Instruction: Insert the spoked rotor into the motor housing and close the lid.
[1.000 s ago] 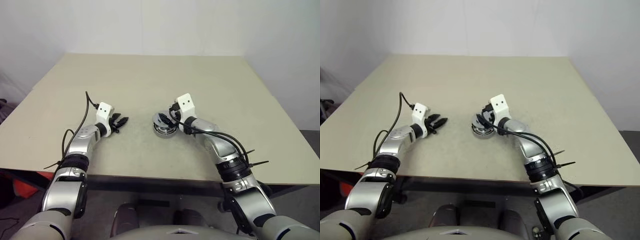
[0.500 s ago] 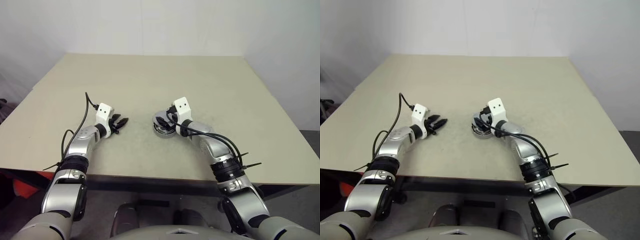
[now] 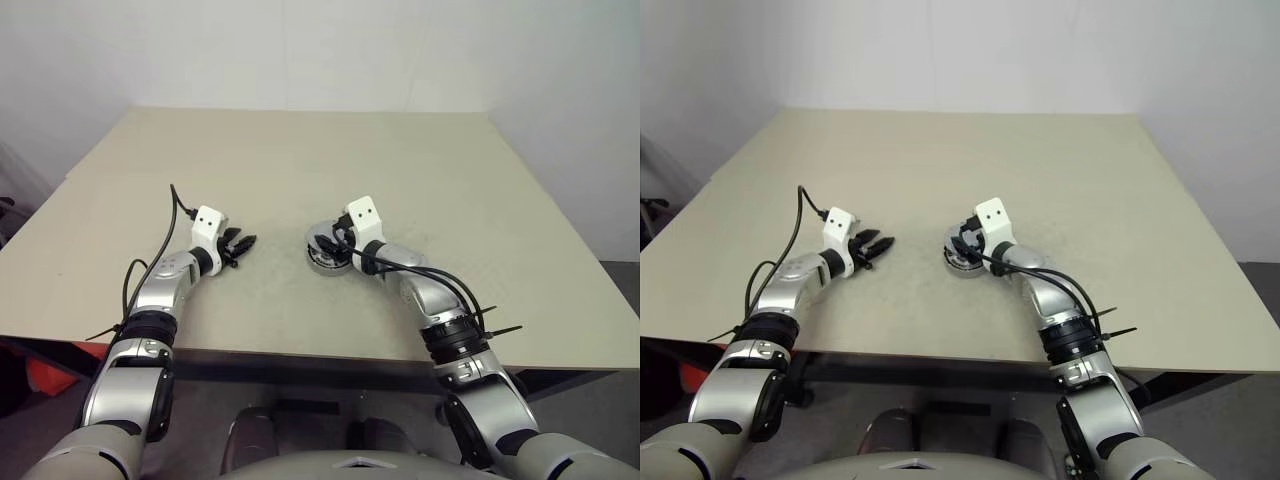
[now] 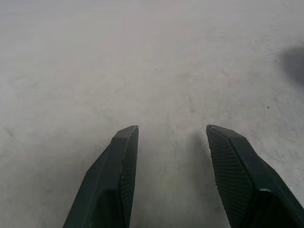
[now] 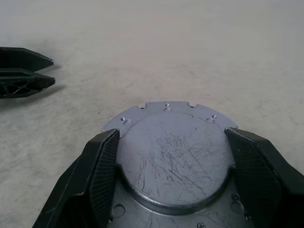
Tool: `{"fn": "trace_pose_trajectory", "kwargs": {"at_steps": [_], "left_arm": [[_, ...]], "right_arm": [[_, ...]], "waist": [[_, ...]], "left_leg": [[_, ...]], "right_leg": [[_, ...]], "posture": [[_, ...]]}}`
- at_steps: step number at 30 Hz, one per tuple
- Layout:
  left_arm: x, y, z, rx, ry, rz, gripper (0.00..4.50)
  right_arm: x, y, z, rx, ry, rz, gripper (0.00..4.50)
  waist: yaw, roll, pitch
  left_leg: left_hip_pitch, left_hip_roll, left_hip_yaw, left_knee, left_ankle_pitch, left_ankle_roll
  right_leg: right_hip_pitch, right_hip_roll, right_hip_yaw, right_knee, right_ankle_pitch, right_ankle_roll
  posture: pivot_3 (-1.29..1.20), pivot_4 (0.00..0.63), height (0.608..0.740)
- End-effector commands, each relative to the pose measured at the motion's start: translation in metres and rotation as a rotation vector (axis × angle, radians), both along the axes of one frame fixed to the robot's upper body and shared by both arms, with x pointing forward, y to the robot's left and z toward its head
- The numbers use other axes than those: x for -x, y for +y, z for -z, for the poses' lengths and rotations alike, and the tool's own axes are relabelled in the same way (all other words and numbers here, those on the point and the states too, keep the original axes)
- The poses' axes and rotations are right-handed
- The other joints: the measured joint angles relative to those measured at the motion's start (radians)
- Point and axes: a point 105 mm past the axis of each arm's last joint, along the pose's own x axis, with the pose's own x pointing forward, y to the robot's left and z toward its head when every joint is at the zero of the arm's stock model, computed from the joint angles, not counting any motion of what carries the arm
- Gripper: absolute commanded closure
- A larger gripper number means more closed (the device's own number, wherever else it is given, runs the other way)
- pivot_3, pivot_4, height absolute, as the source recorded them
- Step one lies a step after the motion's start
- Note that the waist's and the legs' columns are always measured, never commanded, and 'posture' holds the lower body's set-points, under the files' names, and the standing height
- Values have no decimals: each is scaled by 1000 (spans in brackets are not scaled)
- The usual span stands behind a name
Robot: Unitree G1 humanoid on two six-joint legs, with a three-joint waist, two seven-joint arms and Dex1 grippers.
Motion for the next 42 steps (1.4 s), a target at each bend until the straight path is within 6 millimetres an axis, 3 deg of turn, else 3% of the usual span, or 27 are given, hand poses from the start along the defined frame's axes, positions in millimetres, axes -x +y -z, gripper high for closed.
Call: {"fn": "trace_pose_trajectory", "kwargs": {"at_steps": [1,8,15,26,42], "left_arm": [[-3,1,-14,-4,-50,-1,2066],[-2,0,-13,-3,-46,7,2066],[-2,-4,-12,-3,-41,20,2066],[-2,-4,-12,-5,-41,23,2066],[-1,-4,-11,-7,-37,25,2066]], "right_arm": [[-3,-4,-17,-50,-39,-2,1414],[6,-9,-30,-100,-45,-52,1414],[21,-7,-27,-65,-52,-120,1414],[22,-8,-20,-33,-65,-130,1414],[32,-9,-28,-95,-116,-188,1414]], "waist": [[0,0,0],[3,0,0],[2,0,0],[2,0,0],[2,0,0]], "left_leg": [[0,0,0,0,0,0],[0,0,0,0,0,0],[0,0,0,0,0,0],[0,0,0,0,0,1],[0,0,0,0,0,1]], "right_leg": [[0,0,0,0,0,0],[0,0,0,0,0,0],[0,0,0,0,0,0],[0,0,0,0,0,0],[0,0,0,0,0,0]], "posture": [[0,0,740],[0,0,740],[0,0,740],[0,0,740],[0,0,740]]}}
